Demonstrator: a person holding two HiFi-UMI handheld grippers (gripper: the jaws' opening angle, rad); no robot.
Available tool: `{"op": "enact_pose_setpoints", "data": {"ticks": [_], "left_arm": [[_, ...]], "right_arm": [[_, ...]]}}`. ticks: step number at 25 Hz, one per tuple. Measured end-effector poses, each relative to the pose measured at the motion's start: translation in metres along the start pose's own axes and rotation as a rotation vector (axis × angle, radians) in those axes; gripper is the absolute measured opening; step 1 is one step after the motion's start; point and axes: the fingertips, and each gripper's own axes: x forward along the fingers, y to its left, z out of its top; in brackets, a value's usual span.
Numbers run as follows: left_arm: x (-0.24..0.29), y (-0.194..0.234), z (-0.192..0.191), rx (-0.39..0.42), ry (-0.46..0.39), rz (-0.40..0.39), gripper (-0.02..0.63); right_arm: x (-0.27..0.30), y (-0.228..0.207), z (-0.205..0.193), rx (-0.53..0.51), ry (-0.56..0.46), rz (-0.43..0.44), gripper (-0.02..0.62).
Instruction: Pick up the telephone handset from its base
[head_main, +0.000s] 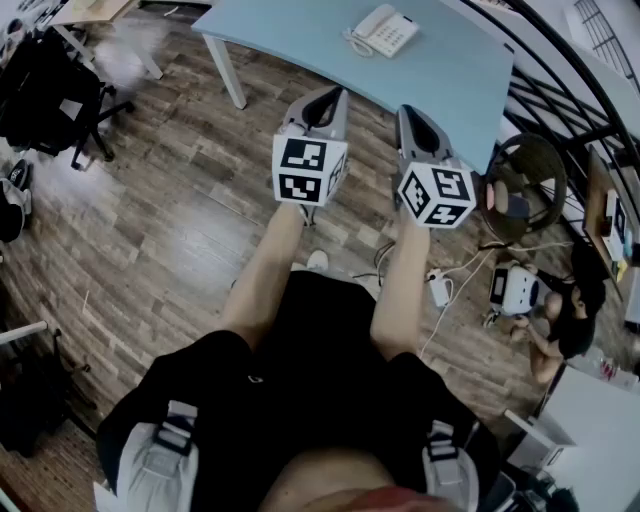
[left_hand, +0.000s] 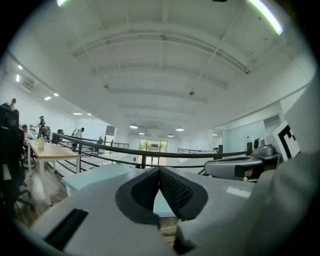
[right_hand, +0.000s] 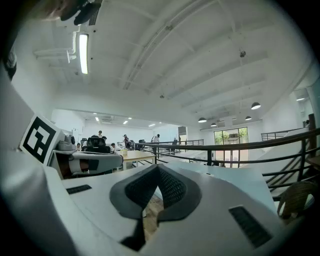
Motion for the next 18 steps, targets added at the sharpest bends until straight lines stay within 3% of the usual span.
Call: {"op": "enact_pose_setpoints", "data": {"ticks": [4, 8, 18], "left_arm": [[0.005, -0.002, -0.003, -0.002, 0.005, 0.005, 0.0], [0.011, -0.002, -0.003, -0.004, 0.007, 0.016, 0.0], [0.027, 0.01, 0.011, 0.027, -0.024, 0.067, 0.0]], "right_arm": [[0.001, -0.007, -0.003, -0.003, 0.005, -0.002, -0.006], [0.004, -0.026, -0.005, -0.048, -0.012, -0.114, -0.005], [0.024, -0.066, -0.003, 0.034, -0.02, -0.163, -0.005]]}}
